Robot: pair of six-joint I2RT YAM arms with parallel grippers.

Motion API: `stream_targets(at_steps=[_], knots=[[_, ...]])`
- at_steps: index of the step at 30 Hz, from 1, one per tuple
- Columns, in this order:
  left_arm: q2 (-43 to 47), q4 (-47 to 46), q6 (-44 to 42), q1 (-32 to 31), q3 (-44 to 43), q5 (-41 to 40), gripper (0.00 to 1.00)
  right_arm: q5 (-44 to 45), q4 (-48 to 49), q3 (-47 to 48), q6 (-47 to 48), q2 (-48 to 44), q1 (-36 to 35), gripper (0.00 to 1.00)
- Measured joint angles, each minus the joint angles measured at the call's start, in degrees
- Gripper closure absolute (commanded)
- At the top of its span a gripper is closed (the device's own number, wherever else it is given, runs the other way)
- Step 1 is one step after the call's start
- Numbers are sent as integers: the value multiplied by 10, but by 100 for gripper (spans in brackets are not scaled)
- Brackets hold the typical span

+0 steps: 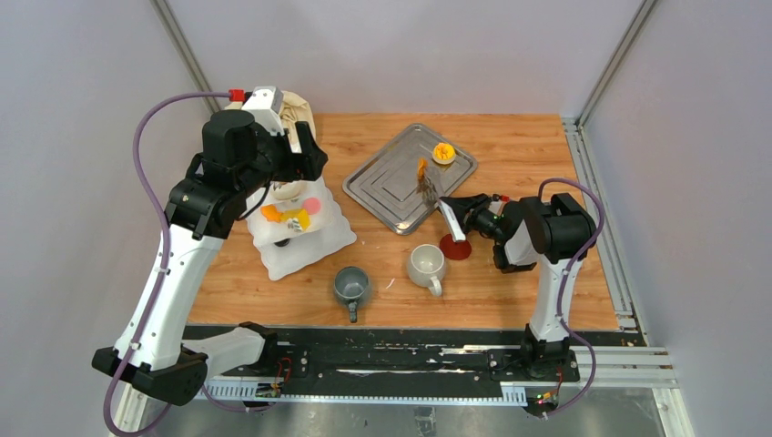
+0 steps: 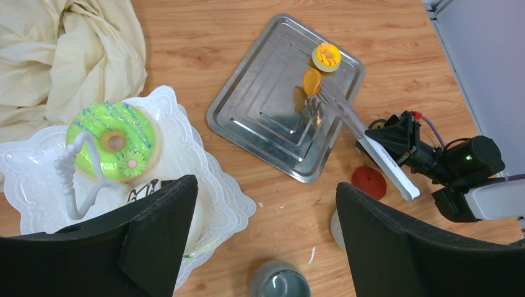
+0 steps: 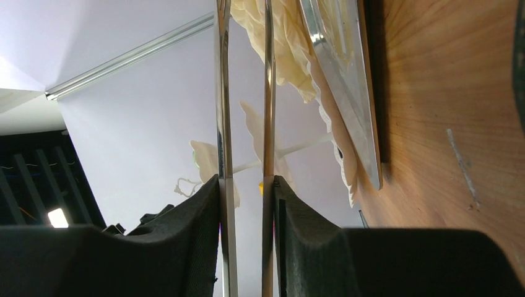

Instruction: Serve the afternoon tea

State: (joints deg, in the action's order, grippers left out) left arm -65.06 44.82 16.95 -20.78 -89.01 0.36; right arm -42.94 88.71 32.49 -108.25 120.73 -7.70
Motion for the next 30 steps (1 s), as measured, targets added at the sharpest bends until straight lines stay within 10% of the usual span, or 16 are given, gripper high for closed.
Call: stream_targets(at_steps=[30], knots=[[2,3,-2,0,0,-9,13,25,-6,-25,-4,-48,0,59]])
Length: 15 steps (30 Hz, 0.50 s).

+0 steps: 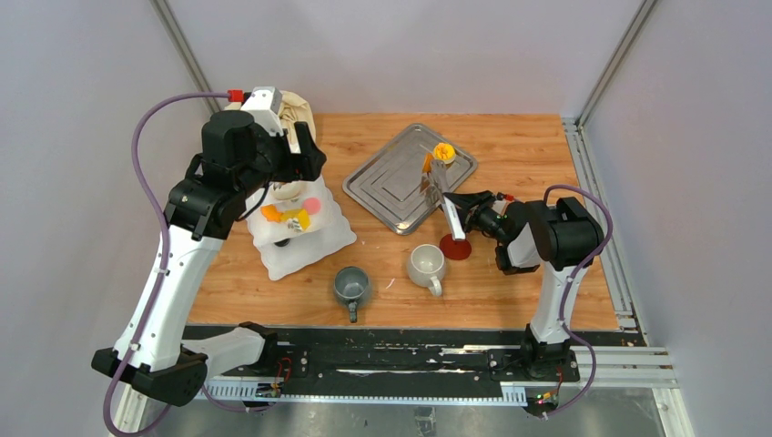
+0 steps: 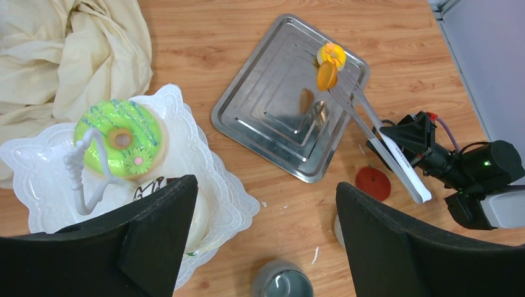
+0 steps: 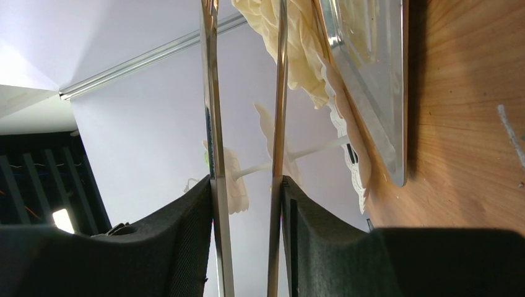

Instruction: Serve the afternoon tea

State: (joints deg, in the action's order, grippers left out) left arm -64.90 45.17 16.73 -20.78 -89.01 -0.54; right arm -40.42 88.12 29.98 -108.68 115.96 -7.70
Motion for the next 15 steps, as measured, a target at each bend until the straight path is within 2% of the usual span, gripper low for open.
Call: stream_targets(at_steps=[10,15], knots=[[0,0,0,0,0,-1,13,0,0,-5,0,0,0,55],[1,0,-1,0,0,-2,13,0,0,-5,0,0,0,57]])
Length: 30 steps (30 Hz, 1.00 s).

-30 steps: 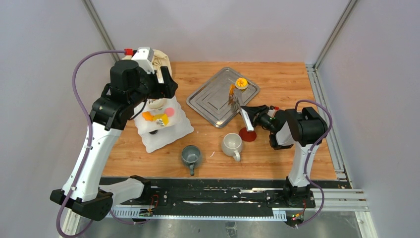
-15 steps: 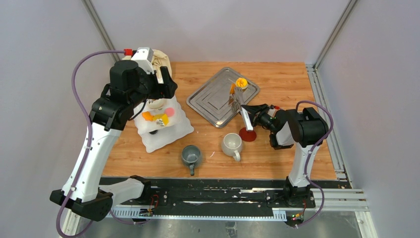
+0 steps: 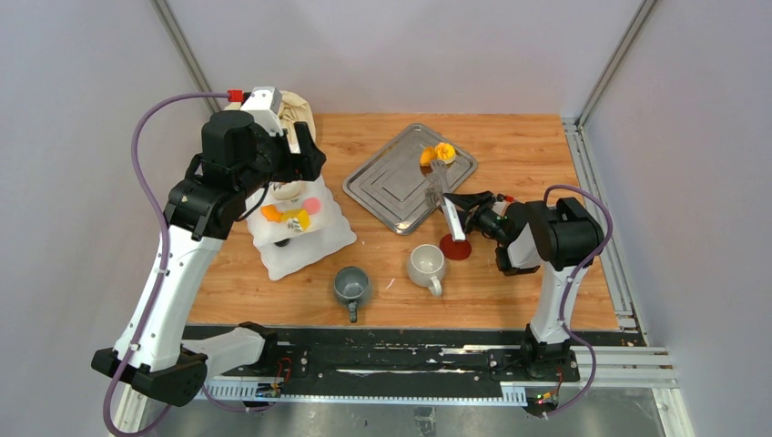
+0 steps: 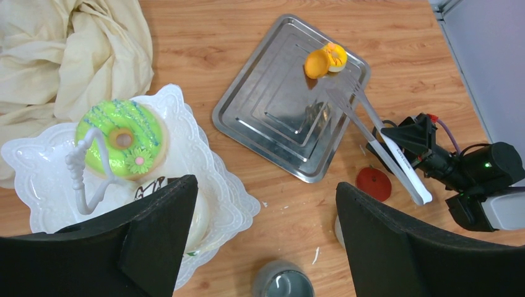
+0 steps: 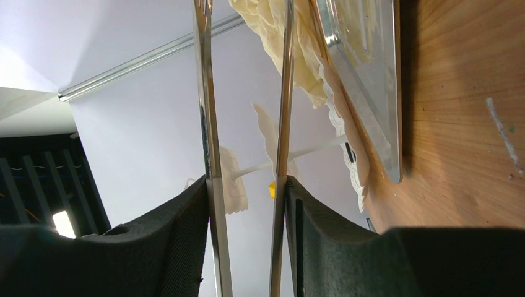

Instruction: Serve the afternoon tea

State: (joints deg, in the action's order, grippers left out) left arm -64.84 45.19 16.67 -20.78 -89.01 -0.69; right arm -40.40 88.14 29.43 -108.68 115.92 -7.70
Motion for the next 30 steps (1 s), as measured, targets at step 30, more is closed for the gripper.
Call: stream_targets(at_steps=[30], knots=[[10,2,-14,0,1,-16,13,10,-680,218,503,-245,6,64]])
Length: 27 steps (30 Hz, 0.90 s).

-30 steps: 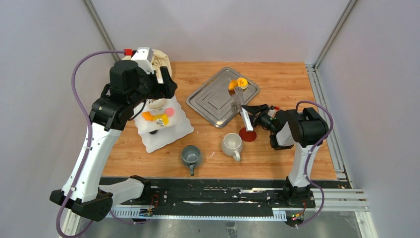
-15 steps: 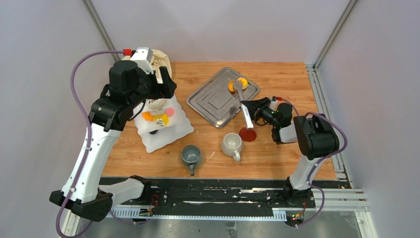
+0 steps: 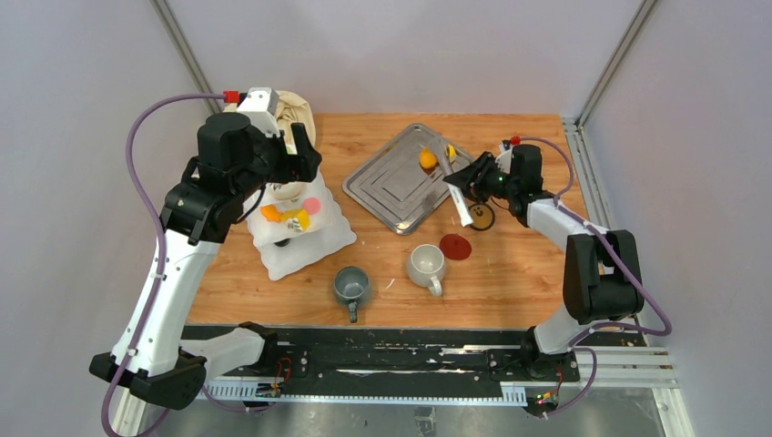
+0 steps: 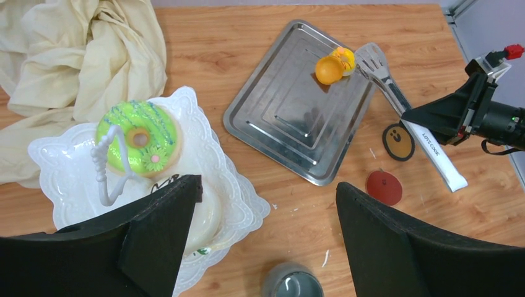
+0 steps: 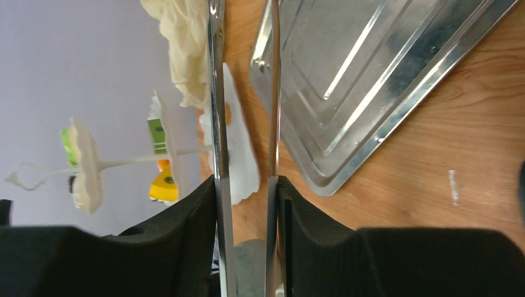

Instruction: Serve the afternoon tea

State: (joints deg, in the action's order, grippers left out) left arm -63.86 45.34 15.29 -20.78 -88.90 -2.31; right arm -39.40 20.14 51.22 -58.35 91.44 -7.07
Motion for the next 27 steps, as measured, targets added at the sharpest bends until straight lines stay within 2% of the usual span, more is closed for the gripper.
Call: stream_targets(at_steps=[4,11,16,27], knots=[[0,0,-3,0,0,-3,13,18,-110,42,99,-1,0,63],[4,2,-6,0,6,-7,13,71,-235,47,202,-1,0,60],[4,1,-7,0,11,-7,13,78,-258,56,224,3,0,58],[8,0,-8,0,16,-10,13,78,-241,100,217,54,0,56]])
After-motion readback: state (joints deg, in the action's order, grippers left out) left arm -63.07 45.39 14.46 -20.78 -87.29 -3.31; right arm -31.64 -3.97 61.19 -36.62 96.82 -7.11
